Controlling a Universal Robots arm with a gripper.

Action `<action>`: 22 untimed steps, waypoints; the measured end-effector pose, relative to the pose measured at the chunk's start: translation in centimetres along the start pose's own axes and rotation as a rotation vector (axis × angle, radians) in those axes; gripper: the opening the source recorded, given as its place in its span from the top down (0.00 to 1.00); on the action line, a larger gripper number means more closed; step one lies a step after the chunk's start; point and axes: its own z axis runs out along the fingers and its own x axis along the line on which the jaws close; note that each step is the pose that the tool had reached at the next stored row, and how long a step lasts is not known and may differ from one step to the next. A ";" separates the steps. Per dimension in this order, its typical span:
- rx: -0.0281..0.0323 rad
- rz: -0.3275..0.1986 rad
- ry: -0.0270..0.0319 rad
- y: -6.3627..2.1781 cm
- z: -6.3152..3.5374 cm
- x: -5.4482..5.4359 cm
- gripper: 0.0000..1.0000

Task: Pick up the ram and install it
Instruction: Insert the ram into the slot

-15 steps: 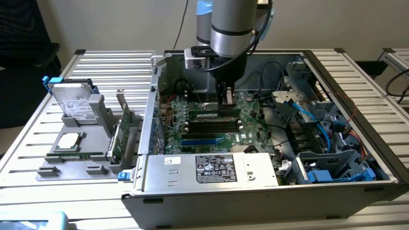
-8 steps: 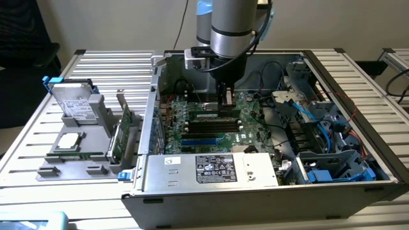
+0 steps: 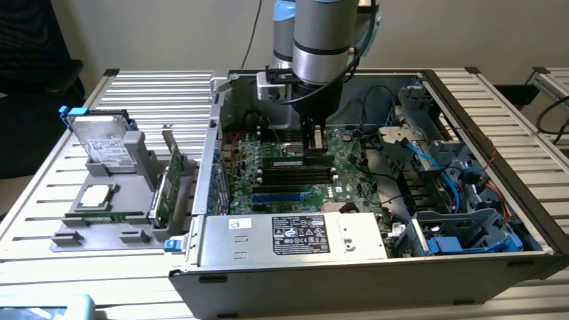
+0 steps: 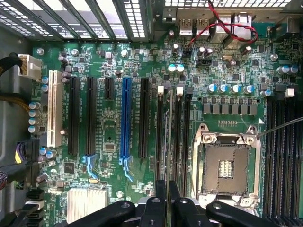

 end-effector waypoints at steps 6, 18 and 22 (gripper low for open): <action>-0.0001 0.000 0.0081 0.00 0.27 -0.1 0.86; -0.0002 0.000 0.0206 -0.03 1.18 -0.1 0.86; -0.0003 0.000 0.0223 -0.03 1.35 -0.1 0.86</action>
